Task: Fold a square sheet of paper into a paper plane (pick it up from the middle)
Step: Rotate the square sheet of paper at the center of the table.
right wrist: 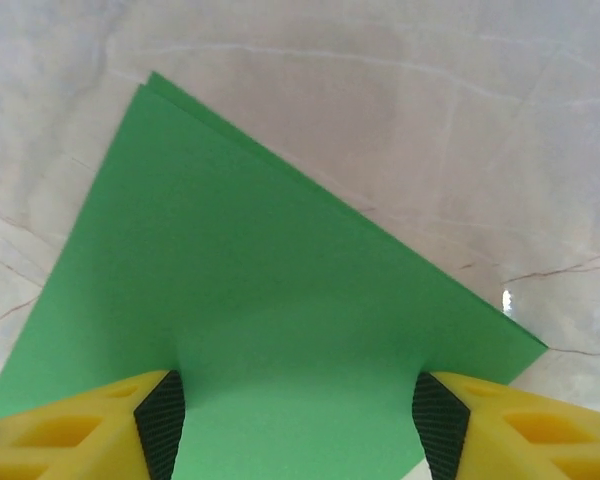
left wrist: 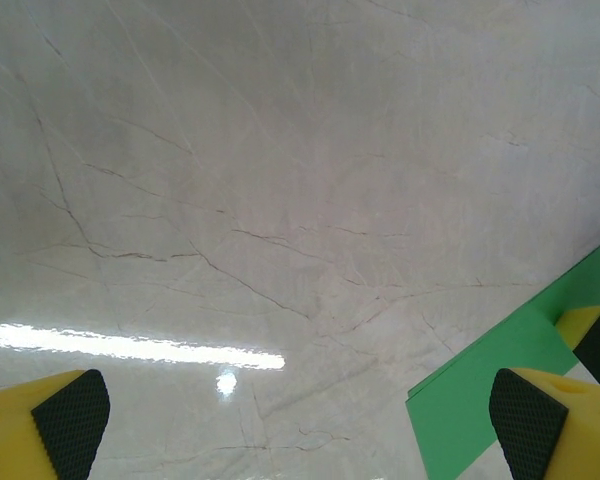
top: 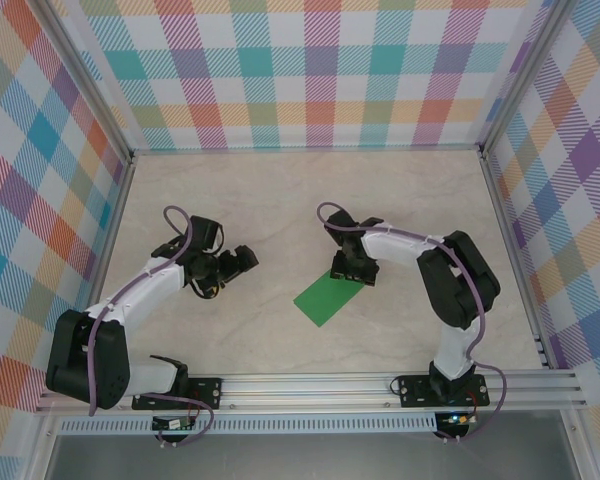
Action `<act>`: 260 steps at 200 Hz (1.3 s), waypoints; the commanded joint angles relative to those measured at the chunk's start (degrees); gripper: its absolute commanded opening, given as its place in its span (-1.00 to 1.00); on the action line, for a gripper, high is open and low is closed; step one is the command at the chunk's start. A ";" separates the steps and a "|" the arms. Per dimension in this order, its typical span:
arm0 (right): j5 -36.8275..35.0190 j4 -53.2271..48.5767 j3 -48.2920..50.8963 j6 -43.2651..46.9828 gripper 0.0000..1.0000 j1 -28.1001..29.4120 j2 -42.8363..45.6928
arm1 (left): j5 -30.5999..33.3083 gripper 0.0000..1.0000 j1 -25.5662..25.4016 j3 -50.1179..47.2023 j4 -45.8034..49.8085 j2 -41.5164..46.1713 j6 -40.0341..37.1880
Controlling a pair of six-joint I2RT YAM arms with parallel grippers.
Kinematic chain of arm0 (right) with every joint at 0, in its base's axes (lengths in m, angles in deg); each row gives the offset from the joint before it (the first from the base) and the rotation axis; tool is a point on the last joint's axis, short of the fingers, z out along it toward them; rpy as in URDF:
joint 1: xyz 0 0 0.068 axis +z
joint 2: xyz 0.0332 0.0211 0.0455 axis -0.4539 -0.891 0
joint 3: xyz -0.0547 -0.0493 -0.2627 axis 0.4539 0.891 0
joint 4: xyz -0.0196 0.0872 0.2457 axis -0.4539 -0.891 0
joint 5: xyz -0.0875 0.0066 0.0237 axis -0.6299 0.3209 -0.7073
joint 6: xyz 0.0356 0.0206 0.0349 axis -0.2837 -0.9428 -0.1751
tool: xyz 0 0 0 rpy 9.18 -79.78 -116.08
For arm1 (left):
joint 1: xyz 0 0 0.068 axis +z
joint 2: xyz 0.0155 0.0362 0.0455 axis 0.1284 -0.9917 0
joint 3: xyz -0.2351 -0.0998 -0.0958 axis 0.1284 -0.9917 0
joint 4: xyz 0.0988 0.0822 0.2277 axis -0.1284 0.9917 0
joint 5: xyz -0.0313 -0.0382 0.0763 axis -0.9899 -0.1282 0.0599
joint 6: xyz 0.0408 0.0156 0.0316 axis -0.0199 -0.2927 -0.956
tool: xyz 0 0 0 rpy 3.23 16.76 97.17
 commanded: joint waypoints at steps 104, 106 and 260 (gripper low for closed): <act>14.97 9.31 -11.87 15.07 0.08 -0.47 -6.00 | -9.29 0.60 -6.16 -6.69 -9.12 -0.37 7.21; 14.82 9.22 -11.77 14.80 0.09 -0.46 -5.68 | -9.41 0.58 -6.38 -6.74 -9.33 -0.41 7.43; 17.90 8.84 -9.24 9.79 0.00 0.76 -10.11 | -10.59 -0.23 -22.23 -3.61 -21.93 -11.86 18.05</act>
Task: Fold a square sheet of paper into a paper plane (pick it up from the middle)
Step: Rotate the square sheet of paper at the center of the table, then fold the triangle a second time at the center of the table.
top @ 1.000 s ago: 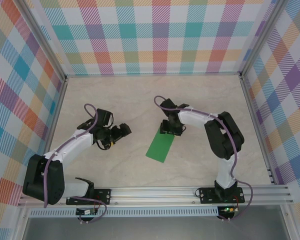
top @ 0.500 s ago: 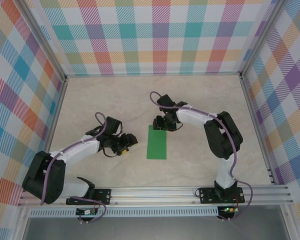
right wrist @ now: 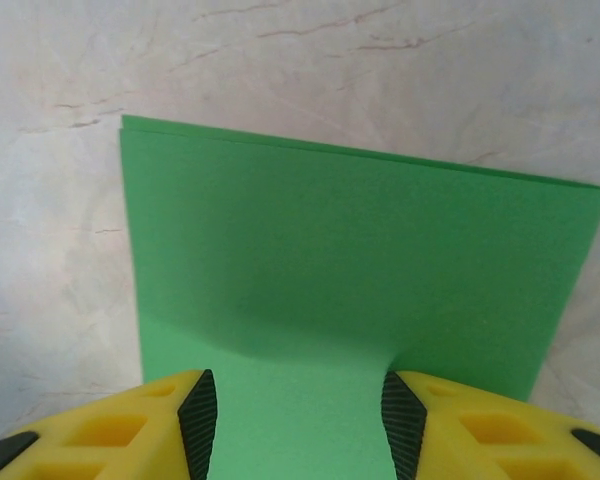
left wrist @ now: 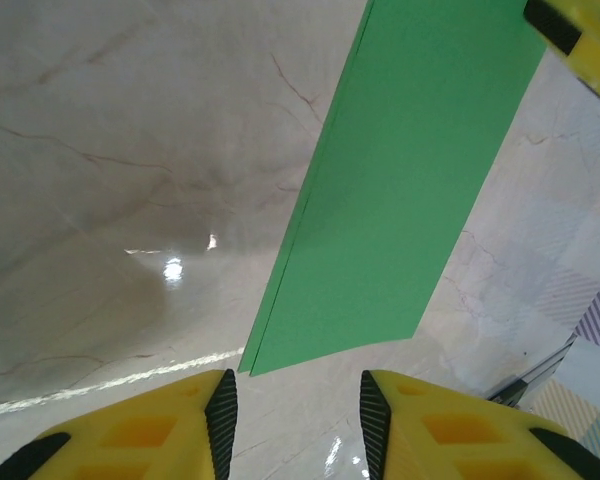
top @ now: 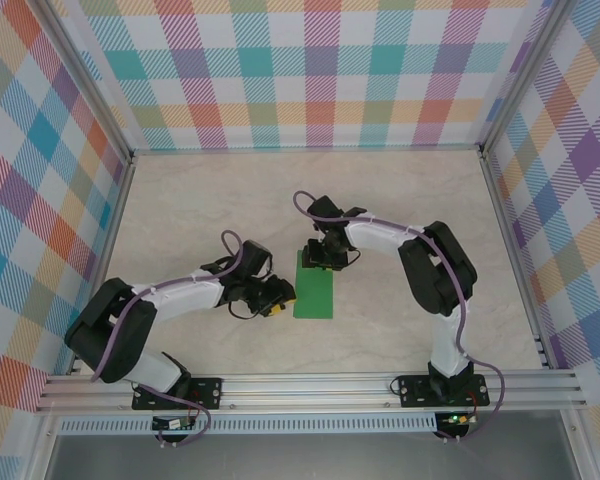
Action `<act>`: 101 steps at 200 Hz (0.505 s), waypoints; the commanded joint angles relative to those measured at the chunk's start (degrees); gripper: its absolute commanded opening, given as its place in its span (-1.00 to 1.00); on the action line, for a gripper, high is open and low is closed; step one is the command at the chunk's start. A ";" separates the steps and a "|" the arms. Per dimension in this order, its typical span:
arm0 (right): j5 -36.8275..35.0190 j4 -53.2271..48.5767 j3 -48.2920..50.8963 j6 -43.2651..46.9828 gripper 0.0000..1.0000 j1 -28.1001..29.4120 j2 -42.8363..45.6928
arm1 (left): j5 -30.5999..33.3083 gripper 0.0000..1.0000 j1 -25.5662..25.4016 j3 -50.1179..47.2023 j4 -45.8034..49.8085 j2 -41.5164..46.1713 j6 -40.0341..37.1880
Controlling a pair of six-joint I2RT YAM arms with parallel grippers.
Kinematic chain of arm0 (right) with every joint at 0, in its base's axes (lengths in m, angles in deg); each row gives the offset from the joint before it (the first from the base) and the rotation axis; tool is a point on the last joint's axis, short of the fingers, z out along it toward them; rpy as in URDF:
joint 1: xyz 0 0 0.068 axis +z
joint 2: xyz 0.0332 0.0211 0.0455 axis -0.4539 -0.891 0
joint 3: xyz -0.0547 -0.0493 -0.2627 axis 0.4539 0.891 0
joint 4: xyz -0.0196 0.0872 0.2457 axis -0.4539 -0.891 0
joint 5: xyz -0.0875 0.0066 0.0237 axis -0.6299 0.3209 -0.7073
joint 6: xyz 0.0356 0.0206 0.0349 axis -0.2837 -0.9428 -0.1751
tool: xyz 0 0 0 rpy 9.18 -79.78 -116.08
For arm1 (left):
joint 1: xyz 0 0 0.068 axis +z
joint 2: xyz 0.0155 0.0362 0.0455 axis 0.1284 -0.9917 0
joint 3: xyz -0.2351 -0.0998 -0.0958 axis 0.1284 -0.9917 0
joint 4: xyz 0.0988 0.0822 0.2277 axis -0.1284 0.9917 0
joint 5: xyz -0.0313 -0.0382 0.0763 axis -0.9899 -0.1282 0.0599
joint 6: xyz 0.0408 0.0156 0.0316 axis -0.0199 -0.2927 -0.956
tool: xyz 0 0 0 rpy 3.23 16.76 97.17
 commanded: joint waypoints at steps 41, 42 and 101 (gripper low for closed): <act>4.56 4.00 4.98 -2.32 -0.01 -2.38 -1.74 | 1.98 -0.28 -3.27 3.19 -1.69 -4.05 1.68; 4.62 4.05 5.01 -2.29 -0.01 -2.39 -1.74 | 1.98 -0.29 -3.27 3.19 -1.75 -4.08 1.68; 5.12 4.80 7.11 -2.78 -0.07 -3.37 -2.18 | 2.77 -0.35 -4.12 3.81 -1.21 -6.12 1.58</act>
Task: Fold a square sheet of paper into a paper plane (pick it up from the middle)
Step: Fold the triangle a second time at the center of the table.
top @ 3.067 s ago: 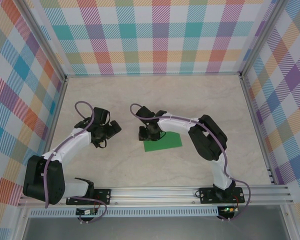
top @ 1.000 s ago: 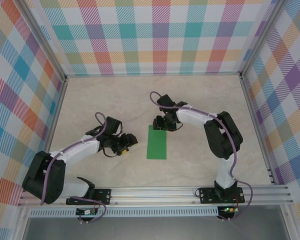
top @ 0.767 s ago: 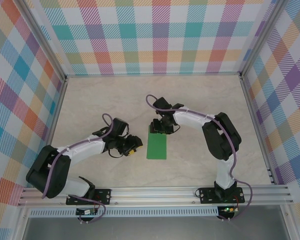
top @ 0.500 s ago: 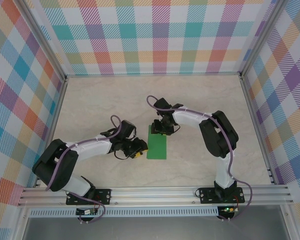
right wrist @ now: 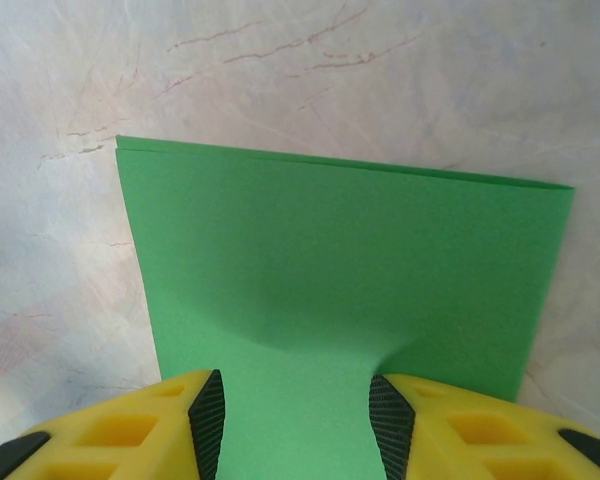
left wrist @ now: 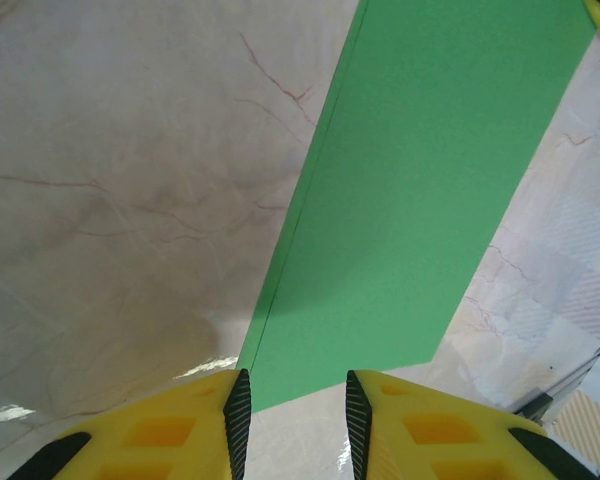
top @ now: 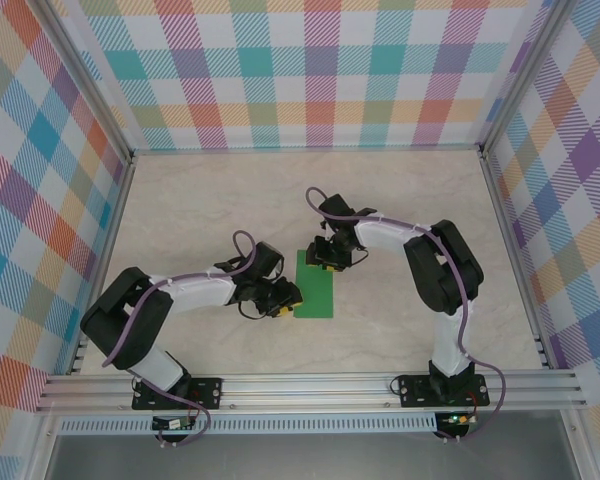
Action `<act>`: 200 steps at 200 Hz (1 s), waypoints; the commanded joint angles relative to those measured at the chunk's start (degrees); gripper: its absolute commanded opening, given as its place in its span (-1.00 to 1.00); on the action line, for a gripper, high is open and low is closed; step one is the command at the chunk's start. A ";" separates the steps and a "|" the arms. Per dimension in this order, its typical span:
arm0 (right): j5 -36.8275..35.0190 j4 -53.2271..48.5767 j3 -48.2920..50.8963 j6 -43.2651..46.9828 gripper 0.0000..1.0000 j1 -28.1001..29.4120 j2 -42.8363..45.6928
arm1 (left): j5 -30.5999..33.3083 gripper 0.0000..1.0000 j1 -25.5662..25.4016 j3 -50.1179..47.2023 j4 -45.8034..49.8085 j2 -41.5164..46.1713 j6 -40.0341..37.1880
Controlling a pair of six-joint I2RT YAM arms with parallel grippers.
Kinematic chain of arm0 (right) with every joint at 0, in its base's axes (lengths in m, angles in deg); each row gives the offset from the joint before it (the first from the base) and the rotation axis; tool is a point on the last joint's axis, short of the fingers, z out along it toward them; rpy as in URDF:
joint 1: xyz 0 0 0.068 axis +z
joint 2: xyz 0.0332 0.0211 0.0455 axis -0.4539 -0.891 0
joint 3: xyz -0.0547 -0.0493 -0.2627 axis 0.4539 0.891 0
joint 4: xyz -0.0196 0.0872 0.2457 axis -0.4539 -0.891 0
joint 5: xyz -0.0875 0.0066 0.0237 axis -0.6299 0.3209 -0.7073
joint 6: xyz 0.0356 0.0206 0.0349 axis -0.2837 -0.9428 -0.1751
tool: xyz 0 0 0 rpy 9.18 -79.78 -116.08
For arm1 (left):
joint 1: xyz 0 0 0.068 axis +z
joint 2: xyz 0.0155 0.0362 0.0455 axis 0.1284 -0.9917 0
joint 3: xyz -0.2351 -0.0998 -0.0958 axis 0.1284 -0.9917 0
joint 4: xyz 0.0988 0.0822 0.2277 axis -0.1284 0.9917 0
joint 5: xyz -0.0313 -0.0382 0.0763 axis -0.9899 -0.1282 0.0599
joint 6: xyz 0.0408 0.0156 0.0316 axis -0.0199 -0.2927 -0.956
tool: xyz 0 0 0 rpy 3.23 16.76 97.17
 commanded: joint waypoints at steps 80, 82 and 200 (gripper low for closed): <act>-2.53 -0.41 3.67 -0.08 -0.07 -0.29 -3.01 | 3.76 -0.38 -3.13 4.21 4.60 -3.40 -2.01; -2.53 -0.37 3.68 -0.10 -0.07 -0.33 -3.01 | 3.84 -0.38 -3.19 4.25 4.63 -3.44 -2.06; -3.24 -0.22 4.56 -0.20 -0.07 -0.22 -3.01 | 13.76 -0.32 -6.86 8.22 15.32 -3.98 -6.24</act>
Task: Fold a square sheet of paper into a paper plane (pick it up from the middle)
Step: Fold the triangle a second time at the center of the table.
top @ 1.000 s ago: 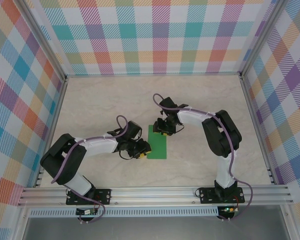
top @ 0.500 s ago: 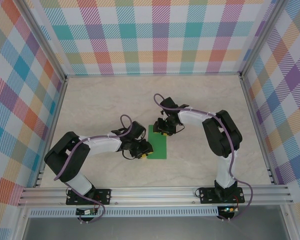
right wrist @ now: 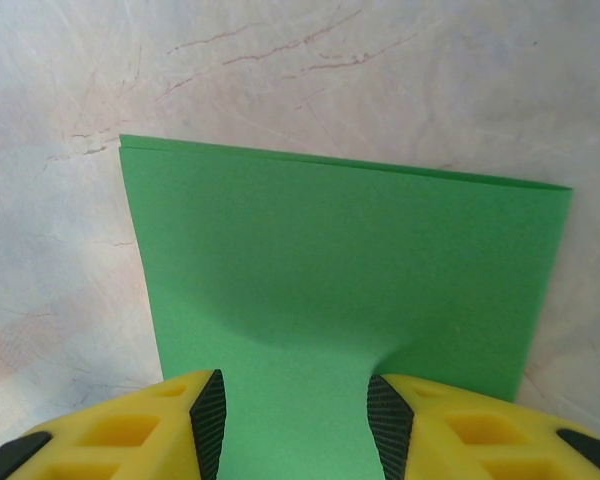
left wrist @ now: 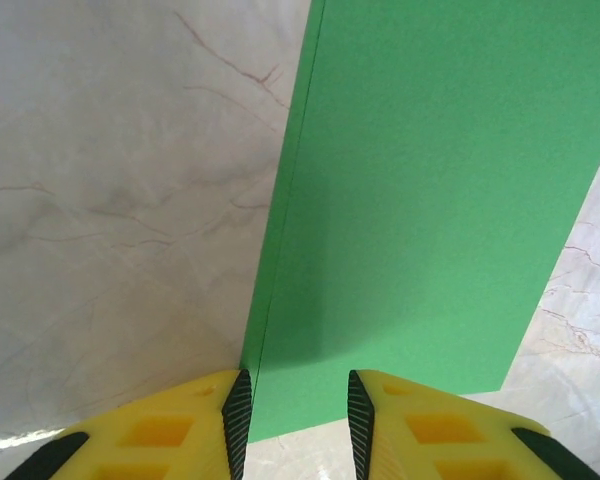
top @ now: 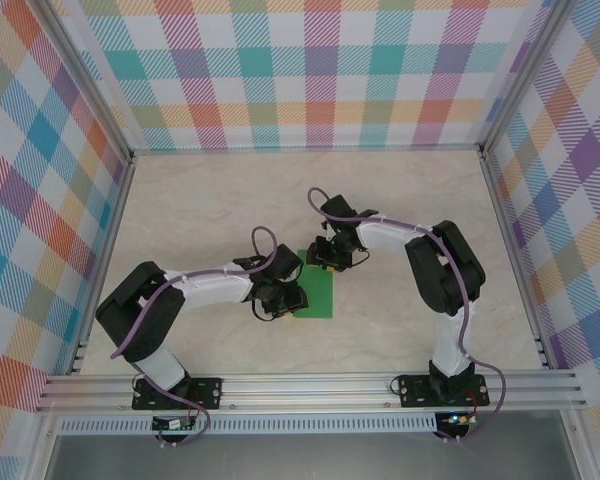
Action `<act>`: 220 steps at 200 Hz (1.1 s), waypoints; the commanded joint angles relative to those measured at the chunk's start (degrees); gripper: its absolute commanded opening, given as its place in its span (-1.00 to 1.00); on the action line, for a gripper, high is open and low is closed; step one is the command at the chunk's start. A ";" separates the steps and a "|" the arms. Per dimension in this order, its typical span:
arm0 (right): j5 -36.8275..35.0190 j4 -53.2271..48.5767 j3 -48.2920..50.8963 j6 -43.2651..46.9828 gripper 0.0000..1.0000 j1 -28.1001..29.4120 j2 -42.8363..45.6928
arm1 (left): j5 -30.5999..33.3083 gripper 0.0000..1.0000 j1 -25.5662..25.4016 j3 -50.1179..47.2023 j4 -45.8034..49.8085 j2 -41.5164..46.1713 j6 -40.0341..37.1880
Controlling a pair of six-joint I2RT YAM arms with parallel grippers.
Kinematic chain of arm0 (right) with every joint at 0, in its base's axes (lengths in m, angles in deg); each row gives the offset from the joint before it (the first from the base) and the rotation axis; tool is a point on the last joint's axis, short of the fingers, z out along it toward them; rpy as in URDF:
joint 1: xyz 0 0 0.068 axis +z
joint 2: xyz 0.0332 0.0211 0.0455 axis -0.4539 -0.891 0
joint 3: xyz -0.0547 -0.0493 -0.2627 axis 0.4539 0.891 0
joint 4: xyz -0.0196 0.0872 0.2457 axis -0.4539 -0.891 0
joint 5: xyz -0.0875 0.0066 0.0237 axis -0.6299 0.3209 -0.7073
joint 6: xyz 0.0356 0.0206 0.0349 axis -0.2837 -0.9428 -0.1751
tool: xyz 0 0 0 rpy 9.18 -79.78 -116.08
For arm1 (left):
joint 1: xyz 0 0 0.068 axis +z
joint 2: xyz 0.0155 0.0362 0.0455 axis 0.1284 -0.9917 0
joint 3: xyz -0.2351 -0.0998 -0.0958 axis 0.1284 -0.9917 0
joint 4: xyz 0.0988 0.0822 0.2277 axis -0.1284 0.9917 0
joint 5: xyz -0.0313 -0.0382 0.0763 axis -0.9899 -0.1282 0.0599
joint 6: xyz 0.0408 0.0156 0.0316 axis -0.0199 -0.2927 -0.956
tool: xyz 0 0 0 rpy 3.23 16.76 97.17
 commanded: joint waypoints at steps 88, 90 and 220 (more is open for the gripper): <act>-3.57 -1.46 4.19 -0.20 -0.07 -0.05 -3.86 | 0.23 -0.37 -2.50 3.27 1.80 -3.76 -2.60; -3.57 -1.44 4.23 -0.25 -0.07 -0.05 -3.85 | 0.15 -0.37 -2.50 3.35 1.70 -3.76 -2.61; -3.91 -1.33 4.59 -0.56 -0.07 0.00 -3.94 | -0.27 -0.40 -2.54 3.23 4.27 1.94 -3.26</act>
